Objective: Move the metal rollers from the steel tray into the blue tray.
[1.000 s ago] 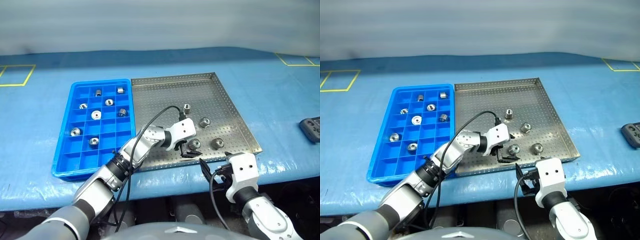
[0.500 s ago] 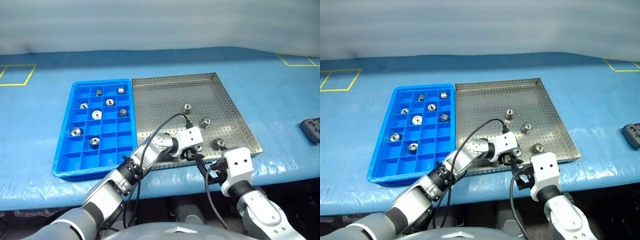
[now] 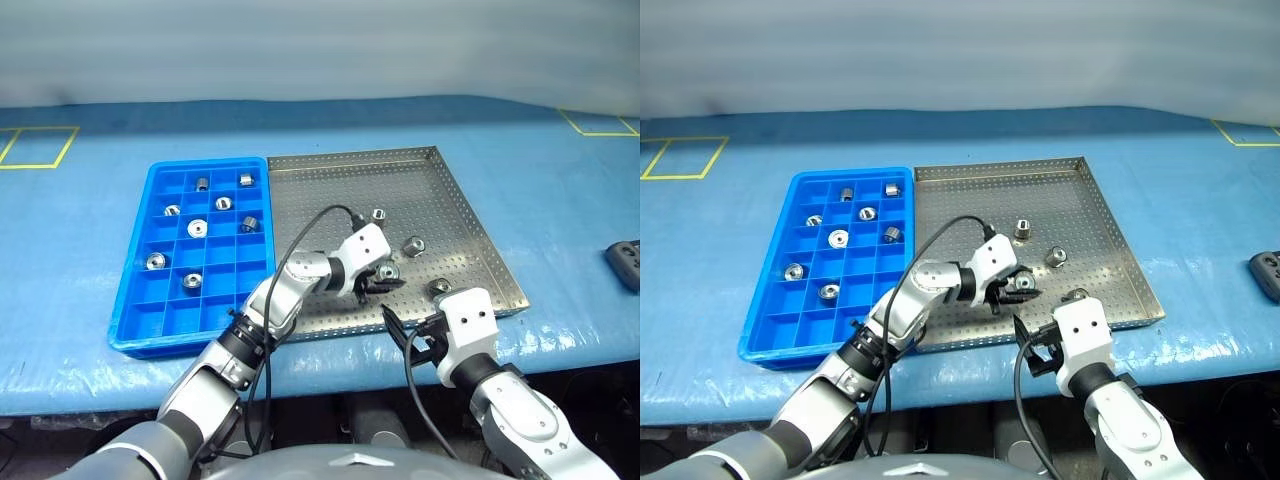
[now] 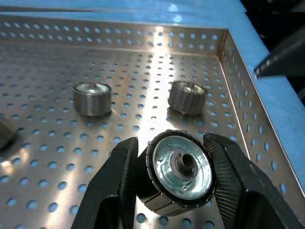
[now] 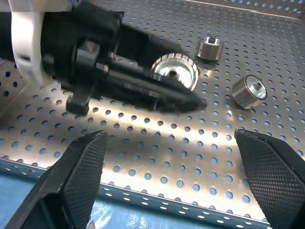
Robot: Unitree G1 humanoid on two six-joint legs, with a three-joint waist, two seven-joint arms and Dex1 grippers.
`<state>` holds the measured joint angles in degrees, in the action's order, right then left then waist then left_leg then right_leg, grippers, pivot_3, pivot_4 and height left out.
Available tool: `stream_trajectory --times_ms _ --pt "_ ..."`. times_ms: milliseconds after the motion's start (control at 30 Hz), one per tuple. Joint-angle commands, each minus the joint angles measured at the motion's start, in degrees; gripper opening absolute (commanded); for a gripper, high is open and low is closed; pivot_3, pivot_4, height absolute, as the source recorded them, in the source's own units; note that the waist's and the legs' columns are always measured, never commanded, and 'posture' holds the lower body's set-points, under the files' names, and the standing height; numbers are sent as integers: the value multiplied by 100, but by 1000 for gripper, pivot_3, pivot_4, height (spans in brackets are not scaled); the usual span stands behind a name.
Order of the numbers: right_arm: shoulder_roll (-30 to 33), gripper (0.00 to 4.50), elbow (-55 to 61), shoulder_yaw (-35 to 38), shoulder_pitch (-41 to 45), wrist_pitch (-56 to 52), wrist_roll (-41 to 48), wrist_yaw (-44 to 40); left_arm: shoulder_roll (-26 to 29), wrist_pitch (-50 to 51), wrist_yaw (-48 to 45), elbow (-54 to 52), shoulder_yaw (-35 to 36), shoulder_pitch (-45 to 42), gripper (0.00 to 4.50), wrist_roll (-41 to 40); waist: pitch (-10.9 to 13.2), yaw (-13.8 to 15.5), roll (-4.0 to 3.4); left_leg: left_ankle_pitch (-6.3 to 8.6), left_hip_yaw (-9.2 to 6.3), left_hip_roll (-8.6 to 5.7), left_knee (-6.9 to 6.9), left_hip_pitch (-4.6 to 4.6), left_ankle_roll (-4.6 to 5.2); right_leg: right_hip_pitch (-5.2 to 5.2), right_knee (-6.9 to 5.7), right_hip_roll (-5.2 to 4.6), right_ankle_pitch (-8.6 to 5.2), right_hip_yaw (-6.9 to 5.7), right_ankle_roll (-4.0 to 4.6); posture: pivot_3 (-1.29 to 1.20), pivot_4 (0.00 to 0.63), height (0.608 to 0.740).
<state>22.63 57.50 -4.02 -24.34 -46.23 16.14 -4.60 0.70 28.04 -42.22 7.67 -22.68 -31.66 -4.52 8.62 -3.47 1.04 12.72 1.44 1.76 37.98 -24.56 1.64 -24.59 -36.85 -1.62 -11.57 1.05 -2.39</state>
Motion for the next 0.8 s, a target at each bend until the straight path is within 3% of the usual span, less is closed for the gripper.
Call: stream_trajectory --times_ms 33,367,500,700,800 --pt "79 4500 160 -17 318 -102 80 -181 -26 298 228 -761 525 26 1870 -389 0 11 0 0 0 0 0 0 0 0 0 0 0 0 0 -26 150 740" --pt "370 4500 -688 -665 2115 -307 238 -1099 865 752 1133 -2367 1632 664 1870 -518 3 321 3 -1 -10 -15 1 9 0 9 -3 20 2 -4 2 156 150 740" --pt "450 4500 -1345 -1198 3085 -109 230 -1708 1504 1169 1358 -3293 2141 1342 1870 -507 7 495 7 -1 -8 -15 -2 4 0 7 1 15 3 -2 0 244 150 740" --pt "303 4500 -2214 -1778 3872 264 100 -2272 2175 1475 1560 -4196 2577 2374 1870 -444 10 843 10 -1 -20 -11 -4 -1 -1 8 4 9 -1 -17 6 358 150 740" --pt "150 4500 -2550 -2021 4120 476 26 -2477 2237 1695 1701 -4611 2885 2908 1870 -592 10 1006 11 -1 -22 -5 -4 -2 -1 8 5 3 -1 -20 7 406 150 740"
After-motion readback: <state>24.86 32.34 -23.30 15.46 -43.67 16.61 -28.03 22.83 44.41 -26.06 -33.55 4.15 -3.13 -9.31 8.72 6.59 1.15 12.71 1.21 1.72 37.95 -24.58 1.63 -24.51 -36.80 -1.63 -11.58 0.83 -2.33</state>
